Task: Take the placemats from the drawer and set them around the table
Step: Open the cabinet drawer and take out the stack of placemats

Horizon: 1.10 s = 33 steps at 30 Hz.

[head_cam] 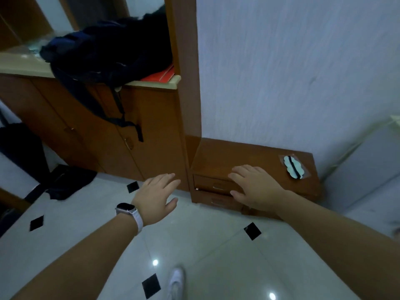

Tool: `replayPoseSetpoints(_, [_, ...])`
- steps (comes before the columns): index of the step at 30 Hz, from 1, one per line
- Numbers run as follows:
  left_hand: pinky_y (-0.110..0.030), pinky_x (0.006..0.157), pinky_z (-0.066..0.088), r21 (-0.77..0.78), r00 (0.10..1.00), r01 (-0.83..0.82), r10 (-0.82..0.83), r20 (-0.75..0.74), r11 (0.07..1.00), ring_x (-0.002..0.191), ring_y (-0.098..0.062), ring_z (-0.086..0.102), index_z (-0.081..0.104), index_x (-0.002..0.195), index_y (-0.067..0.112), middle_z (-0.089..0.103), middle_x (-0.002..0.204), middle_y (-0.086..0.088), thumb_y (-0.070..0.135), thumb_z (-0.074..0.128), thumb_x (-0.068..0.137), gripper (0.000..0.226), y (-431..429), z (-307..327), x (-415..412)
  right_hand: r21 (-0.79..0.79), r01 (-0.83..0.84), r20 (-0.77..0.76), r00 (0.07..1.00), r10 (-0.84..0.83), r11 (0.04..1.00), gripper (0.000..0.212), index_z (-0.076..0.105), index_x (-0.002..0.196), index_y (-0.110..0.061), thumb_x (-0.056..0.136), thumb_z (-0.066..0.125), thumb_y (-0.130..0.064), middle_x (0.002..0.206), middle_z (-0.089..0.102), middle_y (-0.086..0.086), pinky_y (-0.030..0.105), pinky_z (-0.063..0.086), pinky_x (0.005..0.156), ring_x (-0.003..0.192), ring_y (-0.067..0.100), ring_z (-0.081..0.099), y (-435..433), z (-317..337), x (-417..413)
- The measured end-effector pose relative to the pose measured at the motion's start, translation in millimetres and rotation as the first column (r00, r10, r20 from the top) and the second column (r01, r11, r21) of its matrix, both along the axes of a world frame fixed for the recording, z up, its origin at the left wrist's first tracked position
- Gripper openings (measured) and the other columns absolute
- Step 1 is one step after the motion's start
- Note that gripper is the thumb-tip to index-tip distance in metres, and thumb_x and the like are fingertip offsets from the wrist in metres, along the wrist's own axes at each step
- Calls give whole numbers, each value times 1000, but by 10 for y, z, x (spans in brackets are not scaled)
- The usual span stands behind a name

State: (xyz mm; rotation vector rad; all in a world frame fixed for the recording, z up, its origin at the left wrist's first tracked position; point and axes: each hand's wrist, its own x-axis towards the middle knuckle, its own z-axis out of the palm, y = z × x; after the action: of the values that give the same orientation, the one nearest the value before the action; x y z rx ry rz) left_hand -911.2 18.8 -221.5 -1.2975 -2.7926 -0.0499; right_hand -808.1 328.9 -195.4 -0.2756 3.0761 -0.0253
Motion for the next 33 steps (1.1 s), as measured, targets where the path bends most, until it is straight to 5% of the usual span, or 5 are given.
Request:
replayPoseSetpoints(9, [-43, 85, 50, 37, 966, 215, -218, 136, 976, 113, -29, 60, 64, 123, 16, 63, 127, -9, 46, 43, 82, 54, 301, -531, -1581, -51, 316, 10, 949, -316, 947, 51, 55, 132, -18, 92, 49, -49, 139, 52, 4, 41, 40, 100, 128, 25, 47, -265, -427, -888])
replayPoseSetpoints(16, [-45, 88, 50, 36, 932, 280, -281, 227, 959, 115, -30, 60, 63, 124, 14, 62, 128, -10, 37, 61, 79, 50, 718, -908, -2168, -39, 417, 80, 907, -413, 908, 48, 58, 127, -19, 90, 47, -48, 133, 56, 3, 40, 43, 97, 123, 24, 52, -123, -707, -1207])
replayPoseSetpoints(21, [-46, 102, 39, 7, 916, 296, -286, 280, 955, 132, -31, 46, 55, 135, 14, 50, 144, -12, 35, 53, 88, 51, 923, -1279, -2445, -66, 411, 139, 906, -400, 909, 51, 61, 125, -17, 88, 43, -47, 127, 60, 4, 41, 47, 92, 117, 25, 56, 33, -1105, -1440])
replayPoseSetpoints(33, [-47, 106, 35, -59, 915, 346, -323, 242, 936, 132, -33, 43, 49, 139, 16, 48, 144, -13, 34, 60, 89, 55, 1773, -3340, -3017, -125, 359, 184, 924, -334, 925, 46, 59, 125, -17, 89, 48, -44, 127, 58, 3, 41, 45, 89, 114, 26, 54, 405, -3618, -2075])
